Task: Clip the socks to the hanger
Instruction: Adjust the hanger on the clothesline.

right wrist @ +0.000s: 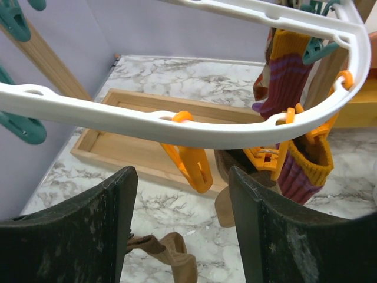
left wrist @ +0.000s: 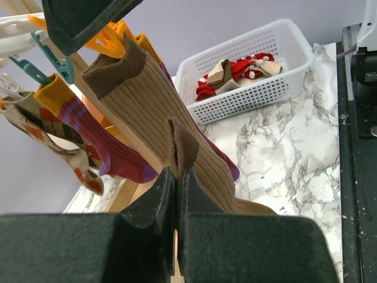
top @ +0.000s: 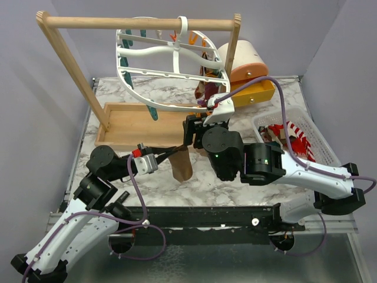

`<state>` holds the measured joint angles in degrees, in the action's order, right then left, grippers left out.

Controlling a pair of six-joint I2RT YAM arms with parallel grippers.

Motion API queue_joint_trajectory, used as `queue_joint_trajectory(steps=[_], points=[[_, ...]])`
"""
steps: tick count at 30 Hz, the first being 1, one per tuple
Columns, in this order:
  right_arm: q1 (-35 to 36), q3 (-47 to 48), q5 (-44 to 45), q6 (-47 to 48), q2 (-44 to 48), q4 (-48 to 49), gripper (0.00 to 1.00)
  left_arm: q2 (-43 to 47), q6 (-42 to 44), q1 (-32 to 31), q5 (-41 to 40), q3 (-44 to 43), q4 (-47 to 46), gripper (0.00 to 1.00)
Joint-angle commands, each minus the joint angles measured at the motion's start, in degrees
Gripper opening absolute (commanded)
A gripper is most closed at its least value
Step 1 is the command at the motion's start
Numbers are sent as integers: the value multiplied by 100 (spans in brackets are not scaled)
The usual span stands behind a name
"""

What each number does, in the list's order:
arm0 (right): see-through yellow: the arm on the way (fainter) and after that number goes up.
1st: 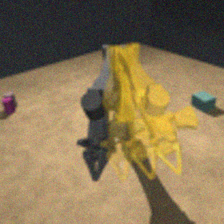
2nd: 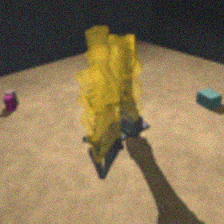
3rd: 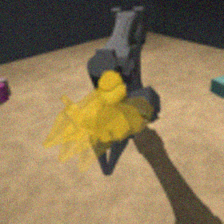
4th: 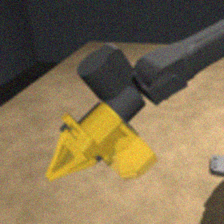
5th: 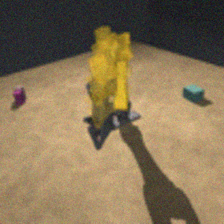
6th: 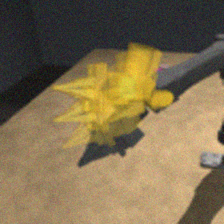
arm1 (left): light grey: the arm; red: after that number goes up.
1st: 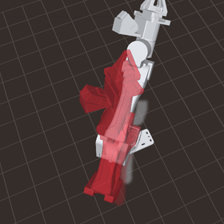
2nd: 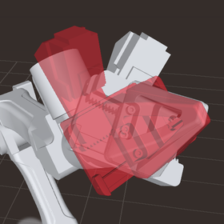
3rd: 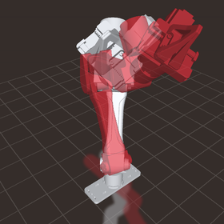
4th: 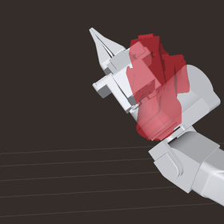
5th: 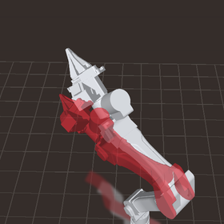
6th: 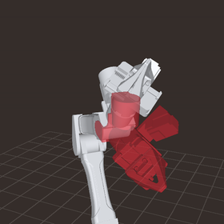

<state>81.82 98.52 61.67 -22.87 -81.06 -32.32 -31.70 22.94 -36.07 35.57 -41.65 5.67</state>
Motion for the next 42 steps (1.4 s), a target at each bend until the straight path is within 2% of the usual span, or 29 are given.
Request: queue_joint_trajectory(steps=[1,12,17,23,26,30,32,37,42], points=[[45,-102,688,152,-23,487,66,106,-35,-1,-86,77,-66,0],[37,-537,1196,664,408,936,51,217,-72,8,-149,148,-58,0],[38,-765,1331,890,664,1131,41,95,-70,3,-128,110,-90,0],[36,-932,1309,1261,948,1469,35,-40,-124,2,-77,65,-233,0],[37,-843,541,1041,1071,1060,41,-69,-141,4,-70,60,-268,0],[37,-766,-765,674,1317,624,64,14,-110,5,-102,89,-250,0],[36,-853,-1220,433,1523,774,71,61,-105,4,-103,139,-246,0],[36,-1203,-1353,-799,2078,1217,78,72,-225,8,-35,182,-264,0],[31,-637,-845,-1970,1901,219,78,94,-320,3,-9,157,-331,0]])
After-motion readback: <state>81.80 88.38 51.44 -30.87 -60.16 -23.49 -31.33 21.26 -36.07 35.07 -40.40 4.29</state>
